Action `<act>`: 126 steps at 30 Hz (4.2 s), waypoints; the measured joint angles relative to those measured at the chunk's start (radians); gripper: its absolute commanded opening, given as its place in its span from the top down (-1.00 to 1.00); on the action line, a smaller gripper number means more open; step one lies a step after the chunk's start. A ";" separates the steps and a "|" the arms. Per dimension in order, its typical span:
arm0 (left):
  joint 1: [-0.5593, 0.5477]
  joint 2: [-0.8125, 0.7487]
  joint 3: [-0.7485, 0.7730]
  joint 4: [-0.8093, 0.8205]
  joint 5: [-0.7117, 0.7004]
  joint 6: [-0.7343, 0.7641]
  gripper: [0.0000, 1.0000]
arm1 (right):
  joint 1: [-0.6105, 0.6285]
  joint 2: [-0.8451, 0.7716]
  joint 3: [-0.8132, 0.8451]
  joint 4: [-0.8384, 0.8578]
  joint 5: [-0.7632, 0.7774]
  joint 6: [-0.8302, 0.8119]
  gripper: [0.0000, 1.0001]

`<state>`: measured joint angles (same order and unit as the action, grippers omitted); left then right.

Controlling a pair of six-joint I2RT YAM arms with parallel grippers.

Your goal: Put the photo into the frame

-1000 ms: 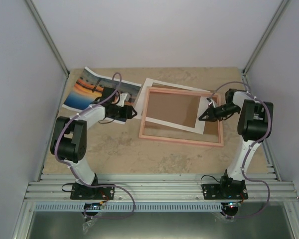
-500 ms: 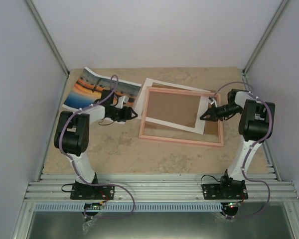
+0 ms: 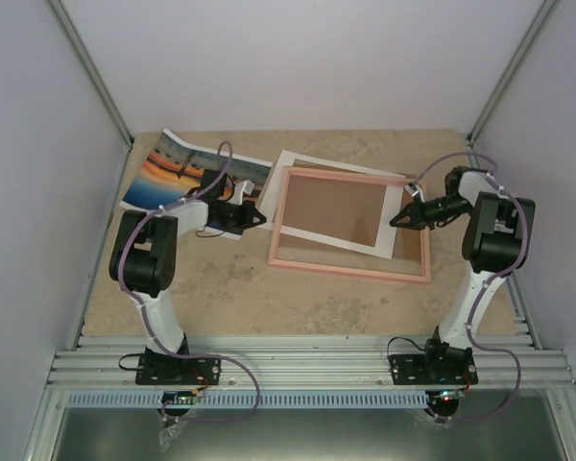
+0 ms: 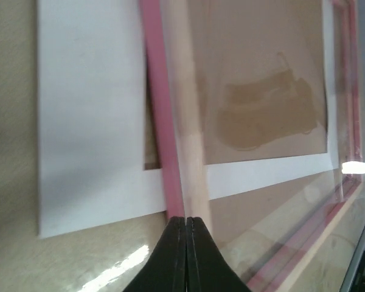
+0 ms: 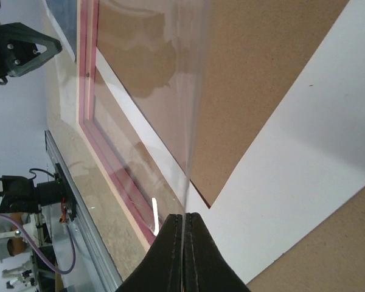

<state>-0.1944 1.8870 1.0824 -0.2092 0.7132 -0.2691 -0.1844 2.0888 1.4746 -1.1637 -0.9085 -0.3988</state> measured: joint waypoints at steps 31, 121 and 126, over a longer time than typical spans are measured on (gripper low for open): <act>-0.095 0.005 0.113 0.007 -0.002 -0.069 1.00 | -0.114 -0.054 0.000 -0.050 0.066 -0.004 0.99; -0.137 0.060 0.113 -0.074 -0.361 -0.016 -0.22 | -0.129 -0.014 -0.038 0.051 0.253 0.001 0.99; -0.139 0.060 0.115 -0.077 -0.369 -0.016 -0.20 | -0.129 -0.014 -0.038 0.053 0.259 0.001 0.99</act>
<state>-0.3332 1.9469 1.1973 -0.2859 0.3447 -0.2848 -0.3130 2.0750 1.4368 -1.1103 -0.6498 -0.3981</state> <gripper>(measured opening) 0.603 0.024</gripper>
